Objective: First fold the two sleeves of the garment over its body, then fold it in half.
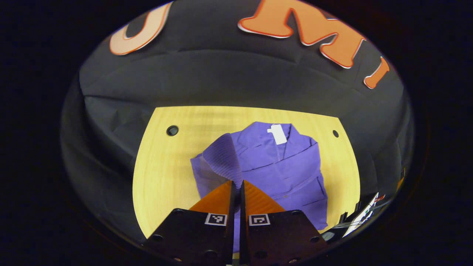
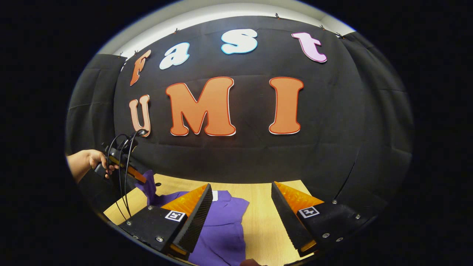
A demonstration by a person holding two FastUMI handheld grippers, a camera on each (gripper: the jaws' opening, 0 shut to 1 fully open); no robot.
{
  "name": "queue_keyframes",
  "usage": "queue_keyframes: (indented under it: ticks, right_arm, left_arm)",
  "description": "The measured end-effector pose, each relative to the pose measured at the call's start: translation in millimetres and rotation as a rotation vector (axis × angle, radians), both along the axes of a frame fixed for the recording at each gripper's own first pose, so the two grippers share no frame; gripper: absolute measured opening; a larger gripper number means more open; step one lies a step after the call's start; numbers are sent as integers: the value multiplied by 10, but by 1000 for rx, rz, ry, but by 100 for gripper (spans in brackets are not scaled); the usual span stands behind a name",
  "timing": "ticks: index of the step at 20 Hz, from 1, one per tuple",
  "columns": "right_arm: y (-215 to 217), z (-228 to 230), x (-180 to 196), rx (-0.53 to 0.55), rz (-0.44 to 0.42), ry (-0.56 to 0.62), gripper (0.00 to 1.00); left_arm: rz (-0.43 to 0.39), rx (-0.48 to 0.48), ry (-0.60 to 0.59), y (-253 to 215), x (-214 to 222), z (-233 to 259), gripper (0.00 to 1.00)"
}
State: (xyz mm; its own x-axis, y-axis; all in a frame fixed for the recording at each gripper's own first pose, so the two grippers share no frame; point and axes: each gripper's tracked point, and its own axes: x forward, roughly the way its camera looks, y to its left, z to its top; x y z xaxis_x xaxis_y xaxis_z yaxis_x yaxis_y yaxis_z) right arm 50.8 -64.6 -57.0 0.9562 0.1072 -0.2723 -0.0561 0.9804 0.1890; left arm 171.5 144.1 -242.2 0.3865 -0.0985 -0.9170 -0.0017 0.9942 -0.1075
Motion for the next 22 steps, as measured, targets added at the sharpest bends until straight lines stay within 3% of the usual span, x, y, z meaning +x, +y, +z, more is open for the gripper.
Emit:
queue_keyframes:
  ticks: [8, 15, 17, 18, 21, 22]
  right_arm:
    - [-357, -248, -132, 35, -48, 21, 95]
    - [-580, -439, -239, 35, -62, 55, 95]
    - [-638, -490, -235, 33, -65, 67, 95]
    - [-650, -507, -231, 32, -64, 71, 95]
    - [-697, -541, -209, 34, -59, 76, 95]
    - [-700, -537, -206, 38, -53, 75, 95]
  left_arm:
    - [-169, -34, -7, -1295, 357, 7, 7]
    - [-249, -72, -22, -2136, 530, -246, 10]
    - [-268, -116, -50, -2348, 534, -226, 16]
    - [-283, -145, -72, -2474, 533, -196, 28]
    - [-321, -169, -173, -2620, 565, 27, 53]
    - [-329, -165, -211, -2629, 573, 113, 67]
